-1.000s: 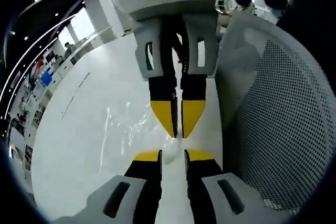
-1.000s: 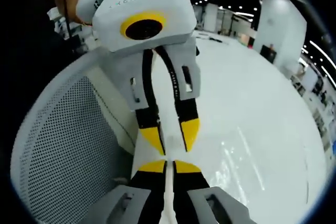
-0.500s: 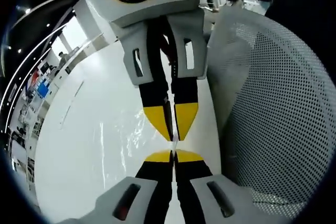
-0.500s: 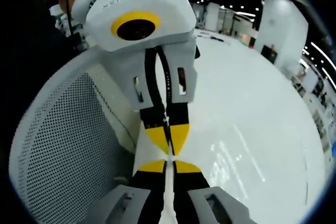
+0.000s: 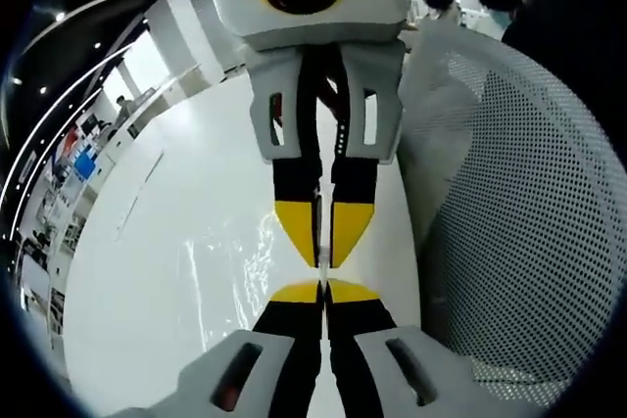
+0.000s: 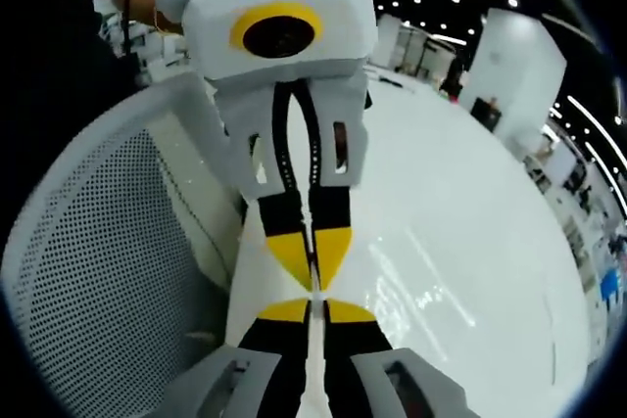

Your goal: Open the resealable bag by pulling the two sides of the seal apart until the entire bag opening is separated and visibly accessible.

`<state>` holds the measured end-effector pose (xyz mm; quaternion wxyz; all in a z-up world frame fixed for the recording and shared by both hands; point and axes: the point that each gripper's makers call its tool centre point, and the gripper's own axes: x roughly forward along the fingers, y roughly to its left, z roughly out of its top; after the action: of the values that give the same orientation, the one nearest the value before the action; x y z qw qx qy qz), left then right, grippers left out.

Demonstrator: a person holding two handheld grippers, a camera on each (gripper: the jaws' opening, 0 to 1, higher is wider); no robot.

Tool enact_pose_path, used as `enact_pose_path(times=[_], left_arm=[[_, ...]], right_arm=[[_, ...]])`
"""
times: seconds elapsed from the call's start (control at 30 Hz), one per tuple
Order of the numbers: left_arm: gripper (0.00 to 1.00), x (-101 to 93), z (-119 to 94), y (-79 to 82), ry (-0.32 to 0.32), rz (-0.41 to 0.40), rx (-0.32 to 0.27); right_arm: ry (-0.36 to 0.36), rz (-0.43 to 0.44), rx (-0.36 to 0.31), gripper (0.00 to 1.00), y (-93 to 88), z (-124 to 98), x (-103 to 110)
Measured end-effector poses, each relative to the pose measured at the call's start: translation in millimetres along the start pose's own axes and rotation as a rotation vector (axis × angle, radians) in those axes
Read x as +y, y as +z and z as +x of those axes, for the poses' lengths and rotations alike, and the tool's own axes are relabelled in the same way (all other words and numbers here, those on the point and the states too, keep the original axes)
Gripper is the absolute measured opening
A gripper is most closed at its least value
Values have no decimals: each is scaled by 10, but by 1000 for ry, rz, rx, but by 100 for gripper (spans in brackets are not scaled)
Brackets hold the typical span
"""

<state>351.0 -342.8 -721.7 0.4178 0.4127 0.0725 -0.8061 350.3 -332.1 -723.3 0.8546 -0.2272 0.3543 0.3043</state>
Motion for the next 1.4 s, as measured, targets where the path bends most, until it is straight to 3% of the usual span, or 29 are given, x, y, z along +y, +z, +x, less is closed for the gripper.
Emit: enact_pose_path(times=[0.5, 0.83, 0.97, 1.17, 1.4], left_arm=[[2, -47, -53, 70, 4, -13, 10], [0, -31, -25, 97, 5, 83, 30], [0, -18, -28, 107, 14, 43, 20], [0, 7, -16, 138, 65, 46, 29], [0, -21, -19, 137, 46, 2, 18]], right_arm=[[4, -41, 28, 0, 4, -2, 57], [-31, -109, 41, 0, 12, -13, 12], [-35, -104, 30, 0, 14, -28, -2], [-39, -88, 30, 0, 0, -46, -44], [-36, -97, 44, 0, -47, -54, 0]])
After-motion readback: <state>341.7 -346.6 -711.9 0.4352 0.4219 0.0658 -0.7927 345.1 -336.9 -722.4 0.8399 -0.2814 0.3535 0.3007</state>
